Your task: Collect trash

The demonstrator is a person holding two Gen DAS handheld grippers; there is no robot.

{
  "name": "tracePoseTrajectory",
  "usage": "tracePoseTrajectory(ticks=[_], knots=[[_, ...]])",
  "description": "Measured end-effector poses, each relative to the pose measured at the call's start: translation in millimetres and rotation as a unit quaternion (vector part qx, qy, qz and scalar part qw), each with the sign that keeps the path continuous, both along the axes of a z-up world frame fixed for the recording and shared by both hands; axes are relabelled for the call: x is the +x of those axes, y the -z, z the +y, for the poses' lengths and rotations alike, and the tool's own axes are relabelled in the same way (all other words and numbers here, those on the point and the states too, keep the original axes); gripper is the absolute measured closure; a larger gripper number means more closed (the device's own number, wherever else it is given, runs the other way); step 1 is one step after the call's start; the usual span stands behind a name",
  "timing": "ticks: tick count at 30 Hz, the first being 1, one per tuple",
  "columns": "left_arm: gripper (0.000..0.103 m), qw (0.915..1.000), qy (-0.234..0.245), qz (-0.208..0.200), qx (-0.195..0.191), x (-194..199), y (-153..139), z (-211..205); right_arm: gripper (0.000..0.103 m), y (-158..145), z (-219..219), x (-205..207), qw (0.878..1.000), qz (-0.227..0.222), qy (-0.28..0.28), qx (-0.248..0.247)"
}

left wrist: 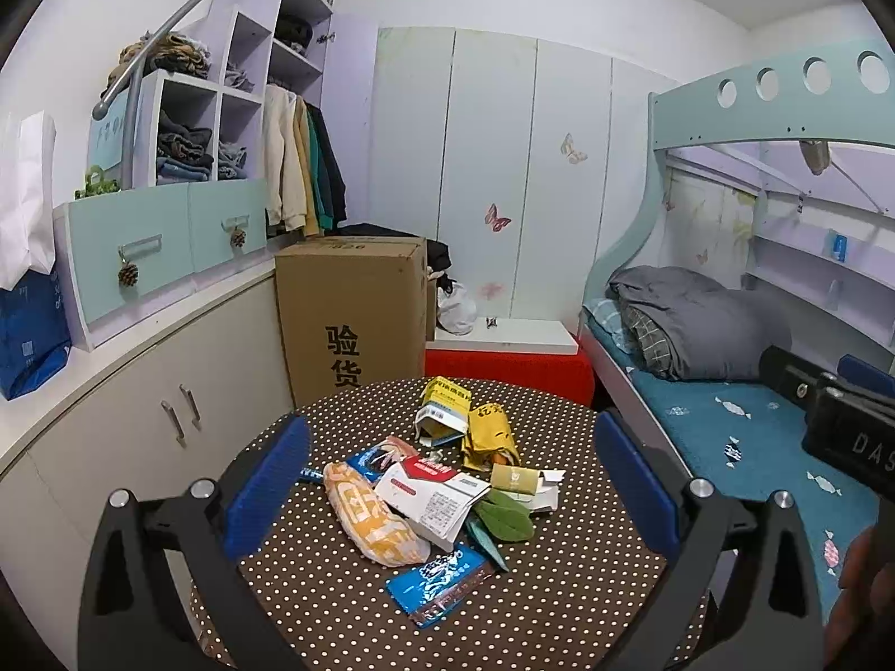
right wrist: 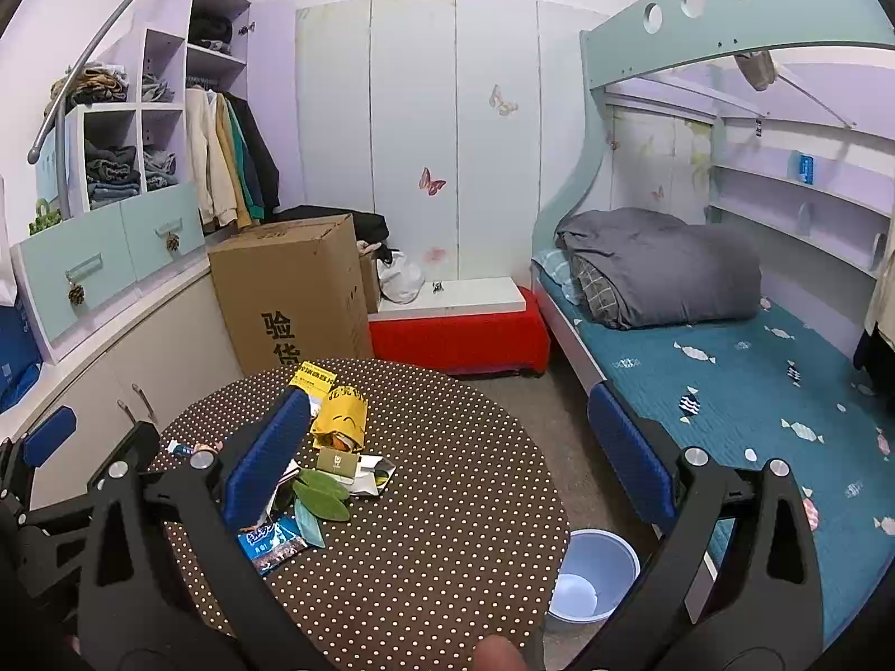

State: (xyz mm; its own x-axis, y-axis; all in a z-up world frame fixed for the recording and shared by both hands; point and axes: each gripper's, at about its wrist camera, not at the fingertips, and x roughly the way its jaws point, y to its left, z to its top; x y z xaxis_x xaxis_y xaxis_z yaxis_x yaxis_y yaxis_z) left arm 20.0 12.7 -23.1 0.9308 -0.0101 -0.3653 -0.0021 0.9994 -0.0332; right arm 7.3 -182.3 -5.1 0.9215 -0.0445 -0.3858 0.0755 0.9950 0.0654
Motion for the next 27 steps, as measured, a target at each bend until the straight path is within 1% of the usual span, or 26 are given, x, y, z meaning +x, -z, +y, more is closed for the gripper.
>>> tracePoseTrajectory(ticks=[4, 8, 14, 15, 17, 20, 24, 27], knots=[[0.004, 0.9998, -0.011, 0.013, -0.007, 5, 10, 12, 0.006, 7, 6, 8, 1.0, 0.015, -0.006, -0.002], [0.004, 0.9991, -0.027, 0.031, -0.007, 9, 26, 28, 0.006, 21, 15, 20, 0.999, 0.038, -0.017, -0.005], [0.004, 0.9958, -0.062, 0.067, -0.011, 14, 55, 61, 0.006, 63, 39, 45, 0.993, 0.098, -0.058, -0.002], [0.004, 0.9949, -0.068, 0.073, -0.012, 16, 60, 67, 0.006, 75, 48, 51, 0.991, 0.115, -0.072, -0.005], [0.004, 0.993, -0.081, 0.086, -0.013, 18, 71, 79, 0.006, 88, 58, 59, 0.987, 0.136, -0.089, -0.008], [0.004, 0.9902, -0.094, 0.103, -0.011, 20, 86, 93, 0.006, 119, 78, 71, 0.977, 0.176, -0.119, -0.003], [0.004, 0.9869, -0.105, 0.123, -0.006, 22, 103, 107, 0.006, 151, 101, 85, 0.966, 0.216, -0.145, 0.008], [0.004, 0.9836, -0.114, 0.14, -0.006, 24, 116, 118, 0.006, 170, 118, 93, 0.958, 0.236, -0.158, 0.027]])
